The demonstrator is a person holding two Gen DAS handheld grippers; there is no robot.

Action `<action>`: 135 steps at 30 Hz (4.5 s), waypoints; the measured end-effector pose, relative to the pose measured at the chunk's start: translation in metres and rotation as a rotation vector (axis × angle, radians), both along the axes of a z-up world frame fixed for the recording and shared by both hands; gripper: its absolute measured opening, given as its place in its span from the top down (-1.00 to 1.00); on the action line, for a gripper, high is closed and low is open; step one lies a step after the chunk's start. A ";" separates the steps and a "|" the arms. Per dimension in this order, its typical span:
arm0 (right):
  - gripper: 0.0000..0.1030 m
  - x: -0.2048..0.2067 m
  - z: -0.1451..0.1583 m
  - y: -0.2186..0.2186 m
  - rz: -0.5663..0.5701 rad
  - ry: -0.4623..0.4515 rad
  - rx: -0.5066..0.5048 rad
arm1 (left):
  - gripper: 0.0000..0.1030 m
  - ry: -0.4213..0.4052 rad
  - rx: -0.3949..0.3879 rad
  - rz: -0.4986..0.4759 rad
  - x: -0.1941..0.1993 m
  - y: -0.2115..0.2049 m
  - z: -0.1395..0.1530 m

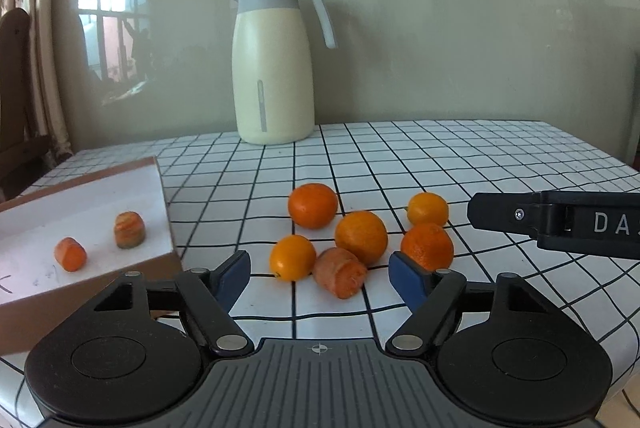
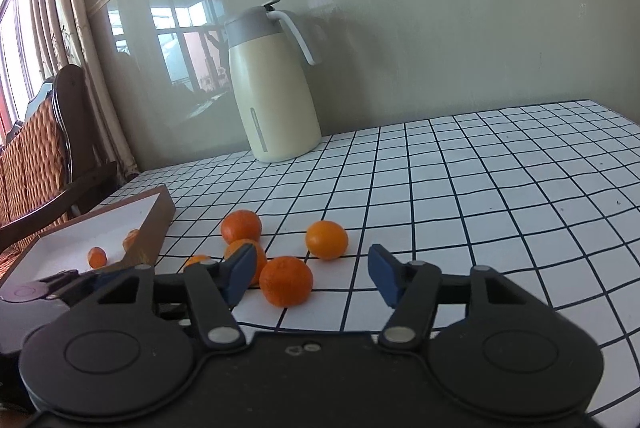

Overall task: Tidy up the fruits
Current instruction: 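Close the left tool on a carrot chunk while the right tool grasps a mandarin orange, then carry the carrot chunk in the left tool and orange in the right tool over the box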

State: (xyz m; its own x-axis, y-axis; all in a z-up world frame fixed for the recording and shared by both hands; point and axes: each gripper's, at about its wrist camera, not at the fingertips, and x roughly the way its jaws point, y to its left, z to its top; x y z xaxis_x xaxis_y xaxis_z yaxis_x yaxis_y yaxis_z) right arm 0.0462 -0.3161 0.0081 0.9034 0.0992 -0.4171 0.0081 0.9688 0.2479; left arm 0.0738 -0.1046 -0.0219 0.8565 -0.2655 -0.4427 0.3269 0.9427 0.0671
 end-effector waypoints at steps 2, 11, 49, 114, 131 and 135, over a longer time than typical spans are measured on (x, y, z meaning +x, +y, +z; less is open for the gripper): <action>-0.05 -0.001 0.000 -0.001 -0.001 0.000 0.003 | -0.37 0.004 -0.001 0.002 0.001 -0.003 -0.001; 0.04 0.001 -0.004 -0.005 0.000 0.016 0.005 | 0.01 0.045 -0.012 0.016 0.009 -0.013 -0.010; 0.20 0.040 -0.023 0.019 0.020 0.110 0.013 | 0.32 0.050 -0.006 0.156 0.018 0.006 -0.020; 0.42 0.018 0.024 0.088 0.222 -0.123 -0.029 | 0.33 -0.087 -0.083 0.223 -0.027 0.107 0.027; 0.42 0.034 0.028 0.129 0.274 -0.172 -0.009 | 0.33 -0.118 -0.123 0.385 -0.022 0.163 0.034; 0.42 0.038 0.028 0.138 0.283 -0.180 -0.017 | 0.33 -0.123 -0.133 0.421 -0.020 0.174 0.034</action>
State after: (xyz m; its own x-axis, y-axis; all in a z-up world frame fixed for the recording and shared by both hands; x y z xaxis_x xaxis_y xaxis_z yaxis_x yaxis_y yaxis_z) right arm 0.0839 -0.1782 0.0356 0.9004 0.3511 -0.2571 -0.3042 0.9303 0.2051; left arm 0.0540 0.0697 0.0124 0.9460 0.0696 -0.3165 -0.0896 0.9948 -0.0491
